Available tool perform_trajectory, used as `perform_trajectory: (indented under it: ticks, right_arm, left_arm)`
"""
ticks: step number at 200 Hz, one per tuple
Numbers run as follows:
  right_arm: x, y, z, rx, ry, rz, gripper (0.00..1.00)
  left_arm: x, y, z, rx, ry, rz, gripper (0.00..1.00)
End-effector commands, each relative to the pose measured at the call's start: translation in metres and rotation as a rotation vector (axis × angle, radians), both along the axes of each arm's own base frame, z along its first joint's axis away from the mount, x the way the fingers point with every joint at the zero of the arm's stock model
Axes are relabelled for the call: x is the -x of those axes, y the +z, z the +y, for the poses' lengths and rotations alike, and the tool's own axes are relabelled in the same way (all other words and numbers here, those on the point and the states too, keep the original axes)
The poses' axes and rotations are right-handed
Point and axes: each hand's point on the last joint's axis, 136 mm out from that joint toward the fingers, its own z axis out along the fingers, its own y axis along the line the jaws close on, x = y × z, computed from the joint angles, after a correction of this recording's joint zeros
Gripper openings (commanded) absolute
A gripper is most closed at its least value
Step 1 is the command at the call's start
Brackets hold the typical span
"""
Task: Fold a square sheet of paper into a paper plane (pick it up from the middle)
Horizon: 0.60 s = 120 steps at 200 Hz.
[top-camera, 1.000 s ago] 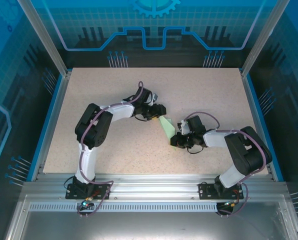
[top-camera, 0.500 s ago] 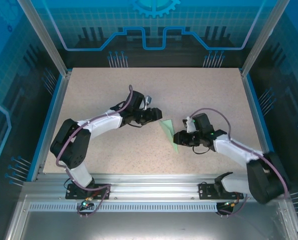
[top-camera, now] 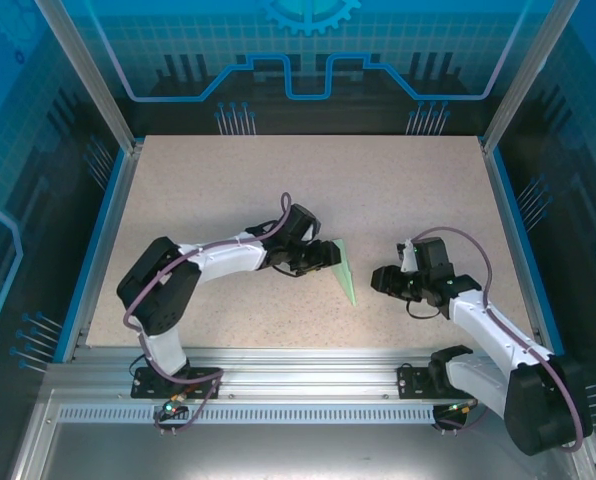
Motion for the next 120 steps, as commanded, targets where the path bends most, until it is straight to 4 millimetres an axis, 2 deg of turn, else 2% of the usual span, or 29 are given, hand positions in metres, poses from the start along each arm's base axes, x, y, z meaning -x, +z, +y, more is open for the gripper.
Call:
perform_trajectory:
  ticks: [1,43,120]
  right_arm:
    - [0.005,-0.003,-0.001,-0.017,0.002,0.026,0.43]
    - [0.005,-0.004,0.000,-0.019,0.003,0.028,0.49]
    - [0.008,-0.007,0.005,-0.046,0.022,0.057,0.57]
  left_arm:
    - [-0.005,-0.001,-0.007,-0.008,0.033,0.025,0.65]
    - [-0.003,-0.010,-0.012,-0.021,0.029,0.055,0.65]
    - [-0.008,-0.005,-0.024,-0.011,-0.003,0.048,0.65]
